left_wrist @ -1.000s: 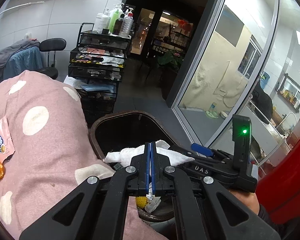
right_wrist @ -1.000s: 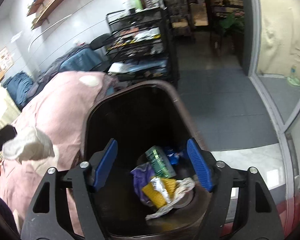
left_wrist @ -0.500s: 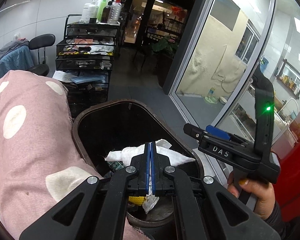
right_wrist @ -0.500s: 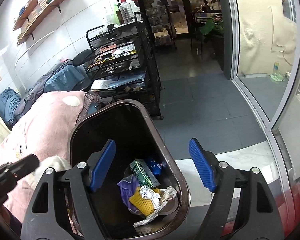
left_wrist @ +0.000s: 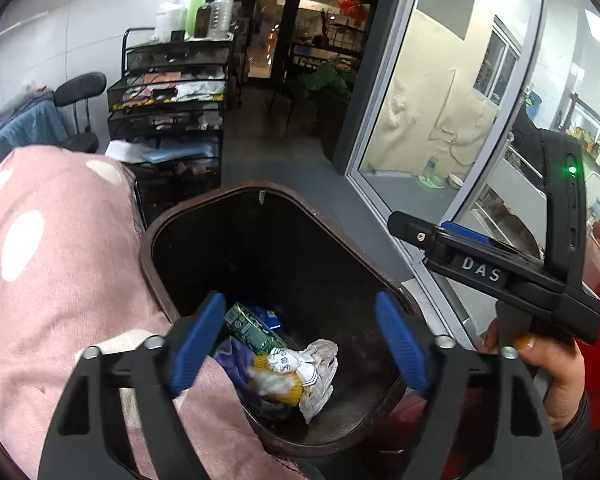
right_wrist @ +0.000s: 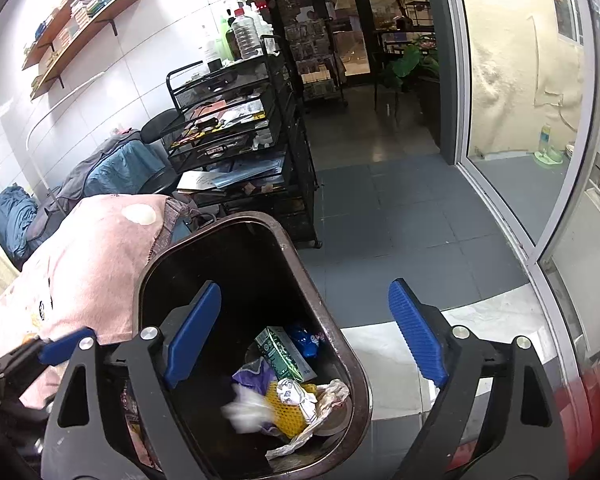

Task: Collect trash
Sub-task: 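Carry the left tool's white tissue over the bin and open the left tool, then move both tools back over the pink snack bag and orange peel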

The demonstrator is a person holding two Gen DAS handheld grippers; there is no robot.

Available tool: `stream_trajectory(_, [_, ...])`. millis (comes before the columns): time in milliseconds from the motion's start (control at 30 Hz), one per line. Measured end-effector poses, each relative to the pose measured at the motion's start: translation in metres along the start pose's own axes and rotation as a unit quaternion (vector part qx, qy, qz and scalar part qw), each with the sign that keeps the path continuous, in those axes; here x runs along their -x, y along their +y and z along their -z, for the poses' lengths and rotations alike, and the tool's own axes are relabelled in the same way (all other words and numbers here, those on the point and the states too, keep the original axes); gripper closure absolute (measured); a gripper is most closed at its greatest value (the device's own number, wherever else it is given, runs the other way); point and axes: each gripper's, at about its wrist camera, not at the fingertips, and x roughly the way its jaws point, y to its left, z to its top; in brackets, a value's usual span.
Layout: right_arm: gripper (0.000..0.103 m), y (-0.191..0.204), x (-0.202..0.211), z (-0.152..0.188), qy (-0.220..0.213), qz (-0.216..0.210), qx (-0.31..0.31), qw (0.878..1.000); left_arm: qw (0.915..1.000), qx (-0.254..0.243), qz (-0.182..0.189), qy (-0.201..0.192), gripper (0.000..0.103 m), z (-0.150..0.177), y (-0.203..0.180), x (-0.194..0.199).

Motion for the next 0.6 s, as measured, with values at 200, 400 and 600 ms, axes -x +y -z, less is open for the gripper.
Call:
stream_trajectory(200, [0.01,0.0,0.001,0.001,-0.005,-0.001,0.003,1.0,0.9999,-0.008,-0.004,-0.011,0.012,0.001,-0.003,0.005])
stream_trajectory(400, [0.009,0.006,0.0,0.005,-0.003,-0.018,0.012,1.0,0.9988,-0.018,-0.009,-0.045,0.008,0.002,-0.007,0.032])
stream_trajectory(600, [0.009,0.018,0.003,0.009,-0.011,-0.04,0.027,0.999,0.9959,-0.015,-0.035,-0.082,0.005,0.014,0.003,0.07])
